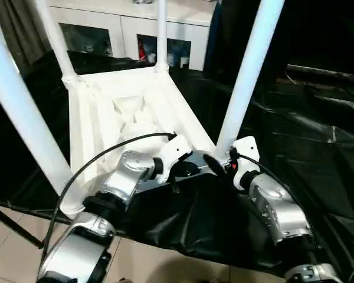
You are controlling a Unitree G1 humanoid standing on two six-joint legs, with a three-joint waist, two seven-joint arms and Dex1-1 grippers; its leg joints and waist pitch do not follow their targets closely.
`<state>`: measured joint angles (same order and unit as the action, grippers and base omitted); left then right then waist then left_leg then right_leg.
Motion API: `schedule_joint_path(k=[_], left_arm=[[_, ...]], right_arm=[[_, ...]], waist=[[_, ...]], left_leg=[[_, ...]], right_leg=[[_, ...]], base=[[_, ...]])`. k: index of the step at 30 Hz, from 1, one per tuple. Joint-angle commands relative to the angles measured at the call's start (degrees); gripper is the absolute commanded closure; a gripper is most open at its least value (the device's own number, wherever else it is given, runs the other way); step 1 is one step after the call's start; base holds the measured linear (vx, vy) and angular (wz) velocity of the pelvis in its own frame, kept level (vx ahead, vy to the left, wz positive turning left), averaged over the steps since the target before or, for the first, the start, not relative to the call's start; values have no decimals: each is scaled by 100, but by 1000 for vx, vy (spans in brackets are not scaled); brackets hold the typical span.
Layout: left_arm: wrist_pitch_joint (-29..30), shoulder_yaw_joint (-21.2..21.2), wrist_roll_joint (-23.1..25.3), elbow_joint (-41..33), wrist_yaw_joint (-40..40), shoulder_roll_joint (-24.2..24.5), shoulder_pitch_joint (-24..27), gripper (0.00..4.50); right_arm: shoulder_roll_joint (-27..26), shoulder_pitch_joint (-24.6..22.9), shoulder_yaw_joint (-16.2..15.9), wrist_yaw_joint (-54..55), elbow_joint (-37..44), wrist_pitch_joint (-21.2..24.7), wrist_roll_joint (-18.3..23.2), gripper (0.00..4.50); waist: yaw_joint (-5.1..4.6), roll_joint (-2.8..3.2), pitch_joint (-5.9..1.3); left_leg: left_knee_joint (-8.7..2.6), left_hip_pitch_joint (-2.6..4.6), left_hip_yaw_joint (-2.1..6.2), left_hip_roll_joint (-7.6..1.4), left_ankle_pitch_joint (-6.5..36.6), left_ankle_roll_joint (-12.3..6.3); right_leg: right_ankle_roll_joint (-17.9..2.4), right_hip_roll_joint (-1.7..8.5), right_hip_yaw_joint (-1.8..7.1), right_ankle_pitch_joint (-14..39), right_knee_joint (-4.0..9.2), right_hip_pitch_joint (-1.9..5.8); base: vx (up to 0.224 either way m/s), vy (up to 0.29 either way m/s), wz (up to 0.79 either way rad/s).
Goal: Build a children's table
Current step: Rotate leg to tighten
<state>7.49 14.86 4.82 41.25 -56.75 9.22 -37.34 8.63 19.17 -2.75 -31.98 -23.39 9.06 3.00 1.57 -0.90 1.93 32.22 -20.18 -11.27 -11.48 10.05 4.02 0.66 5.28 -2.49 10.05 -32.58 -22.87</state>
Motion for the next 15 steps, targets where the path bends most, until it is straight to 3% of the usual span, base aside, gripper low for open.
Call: schedule_joint_path(k=[1,2,5,11,12,13,14,15], left_arm=[[-233,181,-167,121,-698,146,171,450],[-243,174,-188,125,-802,210,178,450],[-242,171,-244,106,-1118,385,204,450],[-123,152,-491,-149,-1987,795,287,450],[-81,176,-516,-162,-2140,853,277,450],[-58,198,-527,-156,-2240,889,263,450],[-55,202,-528,-153,-2255,894,260,450],[-69,207,-532,-136,-2288,927,250,450]], right_arm=[[238,-35,-592,-1366,326,-9,369,81],[330,-49,-583,-1544,388,-6,429,81],[522,-66,-564,-1953,538,97,589,81],[989,-25,-636,-2859,626,226,763,81],[1079,23,-638,-3002,565,208,786,81],[1153,66,-644,-3126,488,190,802,81],[1167,74,-646,-3148,473,186,806,96],[1233,128,-659,-3256,352,129,794,96]], waist=[[-10,-12,-235],[-6,-18,-250],[4,-19,-251],[60,55,-298],[69,30,-296],[97,53,-303],[119,40,-305],[129,-3,-303]], left_leg=[[-431,8,119,-118,2411,-137],[-419,-7,109,-127,2267,-218],[-390,6,69,-142,2046,-263],[-355,-2,49,-167,1441,-324],[-341,0,25,-169,1334,-363],[-335,9,21,-181,1266,-372],[-328,12,16,-185,1224,-394],[-328,10,10,-187,1219,-418]], right_leg=[[-693,230,138,2624,516,150],[-768,229,150,2402,486,180],[-1049,221,173,1948,419,153],[-1436,215,157,941,271,245],[-1510,198,151,727,262,235],[-1587,197,145,592,228,245],[-1631,194,139,510,206,251],[-1639,193,134,511,210,252]], base=[[0,0,0],[0,0,0],[0,0,0],[0,0,0],[0,0,0],[0,0,0],[0,0,0],[0,0,0]])
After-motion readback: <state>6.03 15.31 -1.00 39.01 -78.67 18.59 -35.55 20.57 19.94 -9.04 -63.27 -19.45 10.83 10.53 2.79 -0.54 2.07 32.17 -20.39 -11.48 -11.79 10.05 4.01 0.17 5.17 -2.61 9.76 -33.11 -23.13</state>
